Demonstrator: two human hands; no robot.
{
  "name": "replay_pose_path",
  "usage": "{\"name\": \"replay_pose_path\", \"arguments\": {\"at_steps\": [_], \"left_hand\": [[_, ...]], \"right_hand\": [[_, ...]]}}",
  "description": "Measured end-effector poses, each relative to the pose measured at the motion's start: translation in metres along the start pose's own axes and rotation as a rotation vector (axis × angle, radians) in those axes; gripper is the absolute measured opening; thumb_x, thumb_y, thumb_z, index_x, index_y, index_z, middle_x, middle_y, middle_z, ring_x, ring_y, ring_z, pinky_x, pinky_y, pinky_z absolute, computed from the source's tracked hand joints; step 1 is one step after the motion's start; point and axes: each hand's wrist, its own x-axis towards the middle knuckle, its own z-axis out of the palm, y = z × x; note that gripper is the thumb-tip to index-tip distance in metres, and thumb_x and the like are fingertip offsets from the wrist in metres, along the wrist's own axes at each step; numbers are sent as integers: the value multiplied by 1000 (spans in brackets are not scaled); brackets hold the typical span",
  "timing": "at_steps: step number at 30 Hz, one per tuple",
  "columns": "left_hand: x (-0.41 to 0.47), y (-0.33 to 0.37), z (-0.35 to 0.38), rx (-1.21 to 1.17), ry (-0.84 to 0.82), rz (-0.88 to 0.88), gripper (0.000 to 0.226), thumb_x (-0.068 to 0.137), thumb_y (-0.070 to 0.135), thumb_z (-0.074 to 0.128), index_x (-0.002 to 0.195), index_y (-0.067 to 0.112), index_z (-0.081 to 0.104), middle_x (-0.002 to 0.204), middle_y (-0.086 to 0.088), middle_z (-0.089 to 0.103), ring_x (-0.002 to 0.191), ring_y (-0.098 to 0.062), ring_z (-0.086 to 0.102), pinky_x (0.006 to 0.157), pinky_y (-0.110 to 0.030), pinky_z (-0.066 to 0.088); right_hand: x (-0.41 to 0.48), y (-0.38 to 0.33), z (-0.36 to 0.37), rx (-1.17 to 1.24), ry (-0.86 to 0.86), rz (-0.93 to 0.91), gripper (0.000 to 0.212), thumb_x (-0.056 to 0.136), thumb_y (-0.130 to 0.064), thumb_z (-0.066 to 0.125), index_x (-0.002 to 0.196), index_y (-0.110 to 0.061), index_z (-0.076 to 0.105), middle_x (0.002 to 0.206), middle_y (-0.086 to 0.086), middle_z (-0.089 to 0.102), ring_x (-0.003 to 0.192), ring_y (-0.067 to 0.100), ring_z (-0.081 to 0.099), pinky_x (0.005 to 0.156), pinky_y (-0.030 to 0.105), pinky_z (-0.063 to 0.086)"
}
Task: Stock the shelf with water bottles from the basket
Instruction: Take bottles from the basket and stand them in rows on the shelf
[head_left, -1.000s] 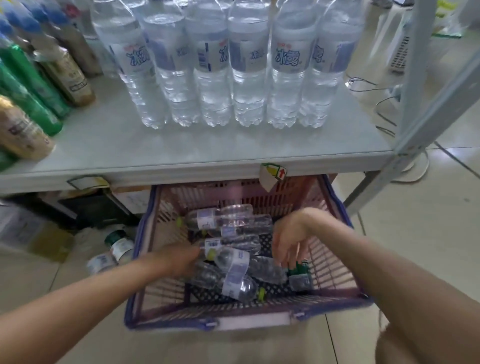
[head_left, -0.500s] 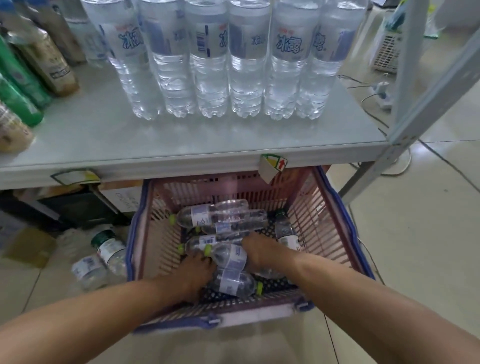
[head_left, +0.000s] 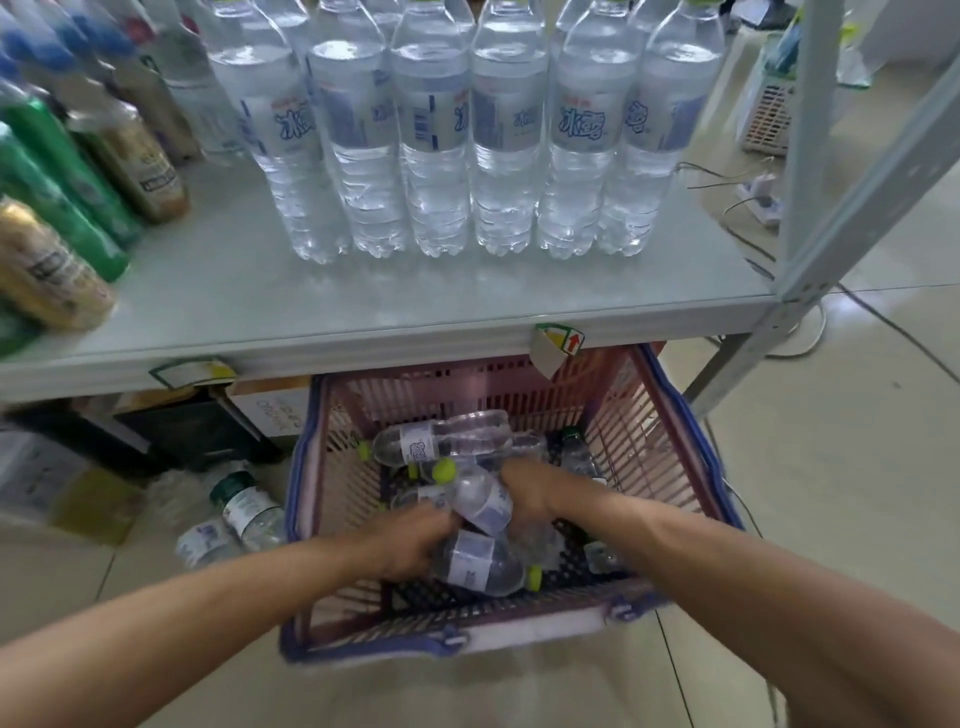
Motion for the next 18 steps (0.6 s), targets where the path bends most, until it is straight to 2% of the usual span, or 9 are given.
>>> {"name": "replay_pose_path", "arguments": {"at_steps": [3, 5, 6, 8, 10, 12, 14, 16, 18], "left_hand": [[-22, 8, -39, -174, 92, 30, 38, 88, 38, 65, 125, 33, 56, 121, 0, 70, 108, -17, 68, 87, -31, 55], [-36, 14, -60, -240, 125, 47, 44, 89, 36, 67, 132, 33, 58, 128, 3, 68, 116, -14, 65, 95, -35, 54], [-38, 11, -64, -258, 136, -6, 49, 89, 32, 70, 137, 32, 58, 134, 6, 64, 122, -12, 61, 102, -35, 50], [-38, 3, -71, -316, 107, -153, 52, 87, 26, 76, 136, 36, 59, 137, 2, 61, 127, -18, 58, 109, -37, 46], [-37, -13, -73, -274, 123, -136, 42, 86, 24, 77, 120, 47, 66, 131, -7, 66, 125, -31, 61, 105, -48, 49], [-34, -29, -73, -296, 91, -118, 38, 84, 23, 77, 113, 47, 68, 124, -9, 70, 118, -34, 65, 99, -52, 53], [-48, -1, -104, -395, 89, -194, 51, 75, 26, 83, 121, 40, 66, 119, 7, 72, 111, -12, 69, 91, -35, 58], [-57, 17, -129, -263, 158, -127, 64, 67, 31, 89, 126, 36, 65, 116, 21, 70, 106, 8, 64, 89, -18, 54], [-66, 32, -149, -319, 183, -93, 68, 64, 31, 93, 127, 32, 66, 117, 24, 69, 111, 13, 61, 96, -19, 51]], "right_hand": [[-34, -16, -46, 26, 78, -79, 41, 68, -30, 90, 94, -21, 60, 85, -9, 62, 82, 14, 66, 65, 23, 52], [-64, -29, -83, -1, 184, -109, 37, 68, -30, 90, 86, -16, 61, 75, -10, 59, 67, 11, 58, 49, 18, 40], [-80, -35, -100, -14, 248, -128, 36, 66, -31, 90, 82, -13, 63, 73, -6, 63, 65, 14, 58, 46, 21, 41], [-105, -44, -127, -3, 343, -176, 34, 62, -31, 88, 77, -11, 66, 74, 0, 69, 65, 18, 63, 53, 31, 49], [-129, -50, -148, 27, 399, -220, 30, 60, -34, 85, 79, -17, 69, 72, -2, 70, 65, 13, 66, 60, 35, 55], [-153, -55, -166, 83, 439, -264, 34, 60, -38, 85, 86, -22, 72, 75, -5, 73, 67, 7, 68, 66, 35, 58], [-170, -57, -179, 154, 486, -289, 38, 61, -41, 88, 94, -26, 75, 83, -12, 76, 76, 0, 71, 73, 31, 60], [-182, -57, -192, 211, 552, -325, 41, 61, -40, 92, 98, -30, 78, 87, -20, 76, 82, -6, 71, 78, 25, 60], [-192, -55, -204, 250, 617, -363, 43, 62, -37, 94, 101, -31, 79, 90, -22, 77, 83, -7, 71, 78, 22, 59]]}}
